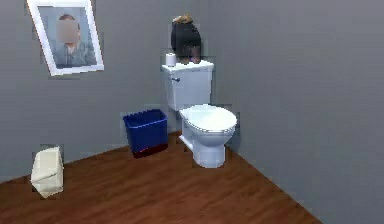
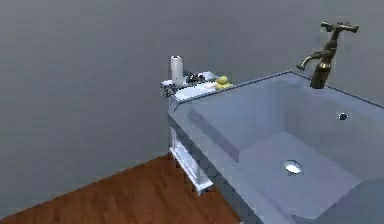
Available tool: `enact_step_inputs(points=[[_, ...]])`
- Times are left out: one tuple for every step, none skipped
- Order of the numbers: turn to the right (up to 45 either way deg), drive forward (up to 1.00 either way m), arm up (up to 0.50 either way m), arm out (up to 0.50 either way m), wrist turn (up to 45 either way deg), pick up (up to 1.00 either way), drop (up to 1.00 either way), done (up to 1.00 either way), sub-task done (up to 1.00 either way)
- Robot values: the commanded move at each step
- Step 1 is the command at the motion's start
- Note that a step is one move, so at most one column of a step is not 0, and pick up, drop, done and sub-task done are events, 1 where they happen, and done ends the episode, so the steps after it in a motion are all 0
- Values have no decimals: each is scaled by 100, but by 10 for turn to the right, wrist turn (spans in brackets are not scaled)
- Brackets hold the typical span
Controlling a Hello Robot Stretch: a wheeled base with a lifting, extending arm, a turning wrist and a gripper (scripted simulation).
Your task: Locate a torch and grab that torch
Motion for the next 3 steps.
enact_step_inputs(points=[[-420,0,0,0,0,0,0,0,0],[0,20,0,0,0,0,0,0,0],[450,0,0,0,0,0,0,0,0]])
